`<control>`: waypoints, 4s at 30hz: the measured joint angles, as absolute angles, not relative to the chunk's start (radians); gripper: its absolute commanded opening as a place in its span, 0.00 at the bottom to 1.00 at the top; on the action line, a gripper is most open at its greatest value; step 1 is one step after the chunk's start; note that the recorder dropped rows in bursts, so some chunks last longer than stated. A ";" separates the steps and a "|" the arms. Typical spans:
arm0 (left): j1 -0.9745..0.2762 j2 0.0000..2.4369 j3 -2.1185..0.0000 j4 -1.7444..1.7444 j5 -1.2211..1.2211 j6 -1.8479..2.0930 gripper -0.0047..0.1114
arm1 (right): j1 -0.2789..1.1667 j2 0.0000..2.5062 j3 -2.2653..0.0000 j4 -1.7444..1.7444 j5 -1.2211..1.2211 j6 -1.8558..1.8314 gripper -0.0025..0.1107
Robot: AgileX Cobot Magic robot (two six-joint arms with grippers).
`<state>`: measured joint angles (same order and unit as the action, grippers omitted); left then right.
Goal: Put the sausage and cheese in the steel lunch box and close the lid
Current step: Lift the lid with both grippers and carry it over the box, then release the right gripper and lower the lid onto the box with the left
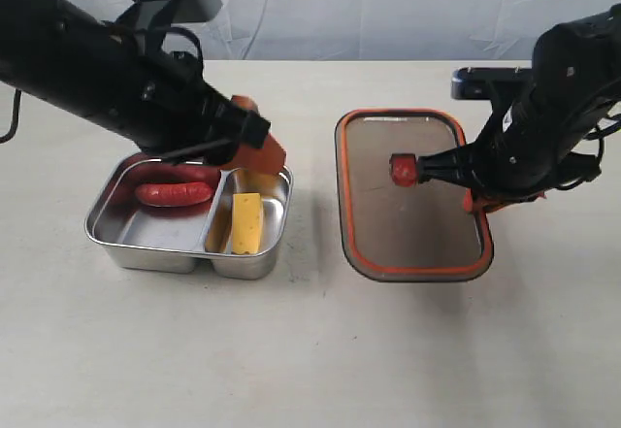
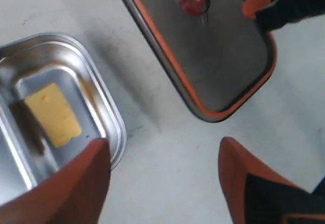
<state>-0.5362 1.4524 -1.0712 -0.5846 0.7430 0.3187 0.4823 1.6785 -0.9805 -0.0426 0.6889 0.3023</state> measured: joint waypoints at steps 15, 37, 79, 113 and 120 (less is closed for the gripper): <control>-0.343 1.451 -1.068 -1.134 0.831 0.692 0.56 | 0.482 1.392 -0.981 0.112 0.673 0.185 0.01; -0.341 1.449 -1.068 -1.211 0.849 0.843 0.04 | 0.508 1.389 -0.979 0.806 0.656 -0.423 0.01; -0.612 1.373 -1.045 0.468 0.645 0.567 0.04 | 0.493 1.135 -0.979 0.426 0.754 -0.264 0.55; -0.758 1.495 -0.653 1.374 0.426 -0.333 0.05 | 0.493 1.133 -0.979 0.404 0.820 -0.258 0.55; -0.758 1.495 -0.653 1.357 0.385 -0.300 0.27 | 0.493 1.133 -0.979 0.404 0.829 -0.257 0.55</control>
<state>-0.7576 1.4948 -0.6533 1.3566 0.3847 -0.3001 0.4934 1.1331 -0.9789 0.4039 0.8291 -0.2575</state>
